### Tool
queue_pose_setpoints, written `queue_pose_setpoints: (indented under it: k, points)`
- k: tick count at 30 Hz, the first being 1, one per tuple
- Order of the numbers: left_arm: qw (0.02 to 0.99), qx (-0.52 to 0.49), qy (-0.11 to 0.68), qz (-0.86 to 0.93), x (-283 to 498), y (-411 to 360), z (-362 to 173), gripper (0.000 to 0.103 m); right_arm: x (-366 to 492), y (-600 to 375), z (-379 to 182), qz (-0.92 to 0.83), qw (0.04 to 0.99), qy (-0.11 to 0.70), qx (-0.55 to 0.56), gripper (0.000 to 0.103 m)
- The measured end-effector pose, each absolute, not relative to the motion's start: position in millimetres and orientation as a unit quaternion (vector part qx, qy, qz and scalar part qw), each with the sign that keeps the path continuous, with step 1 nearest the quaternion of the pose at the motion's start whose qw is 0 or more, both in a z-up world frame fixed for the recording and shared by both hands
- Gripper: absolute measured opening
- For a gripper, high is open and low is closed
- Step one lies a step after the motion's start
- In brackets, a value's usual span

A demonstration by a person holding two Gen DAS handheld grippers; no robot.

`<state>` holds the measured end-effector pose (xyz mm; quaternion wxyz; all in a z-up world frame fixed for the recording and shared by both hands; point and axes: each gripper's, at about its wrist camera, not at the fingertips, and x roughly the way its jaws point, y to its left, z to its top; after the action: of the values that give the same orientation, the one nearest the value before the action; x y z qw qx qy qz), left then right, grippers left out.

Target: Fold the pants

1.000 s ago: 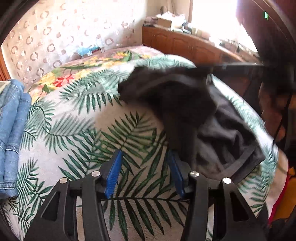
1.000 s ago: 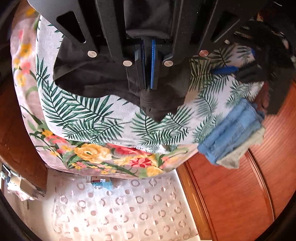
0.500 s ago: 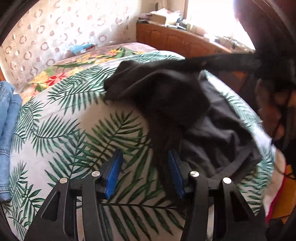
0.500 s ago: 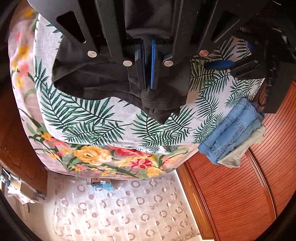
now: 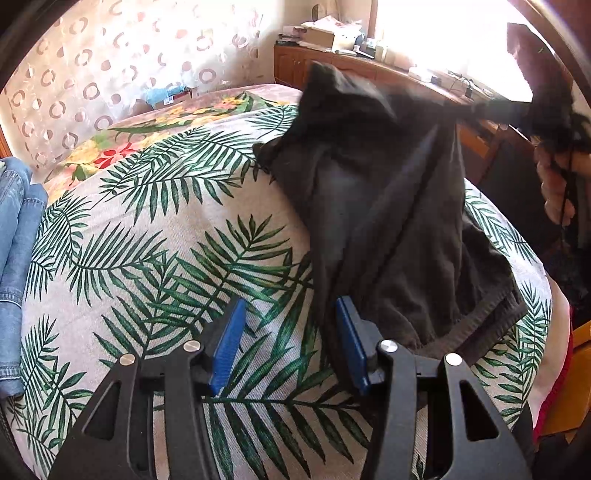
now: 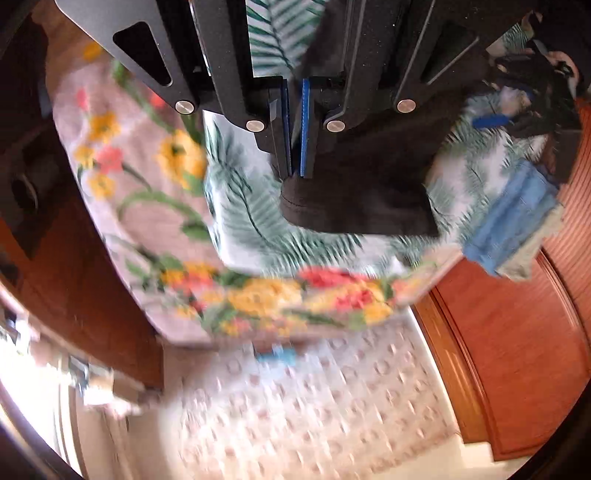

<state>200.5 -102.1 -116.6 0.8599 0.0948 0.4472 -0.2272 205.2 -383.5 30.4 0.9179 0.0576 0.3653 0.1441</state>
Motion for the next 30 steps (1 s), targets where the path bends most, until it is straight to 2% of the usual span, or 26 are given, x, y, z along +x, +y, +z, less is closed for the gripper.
queue_pose_setpoints:
  k: [3, 9, 12, 14, 22, 30]
  points:
    - [0.863, 0.094, 0.442, -0.225, 195, -98, -112, 0.052, 212, -382, 10, 0.116, 0.913, 0.390, 0.030, 0.005]
    - [0.873, 0.088, 0.413, -0.246, 172, -87, -95, 0.052, 191, -381, 8, 0.138, 0.919, 0.369, 0.035, 0.010]
    - [0.872, 0.088, 0.407, -0.257, 156, -82, -90, 0.052, 169, -380, 6, 0.153, 0.919, 0.362, 0.031, 0.018]
    - [0.871, 0.086, 0.407, -0.262, 146, -78, -89, 0.052, 151, -379, 2, 0.150, 0.920, 0.361, 0.022, 0.028]
    - [0.863, 0.097, 0.405, -0.288, 124, -79, -90, 0.052, 83, -371, -18, 0.203, 0.906, 0.370, 0.027, 0.029]
    - [0.848, 0.121, 0.424, -0.293, 141, -100, -107, 0.050, 91, -363, -32, 0.211, 0.897, 0.388, 0.013, 0.029]
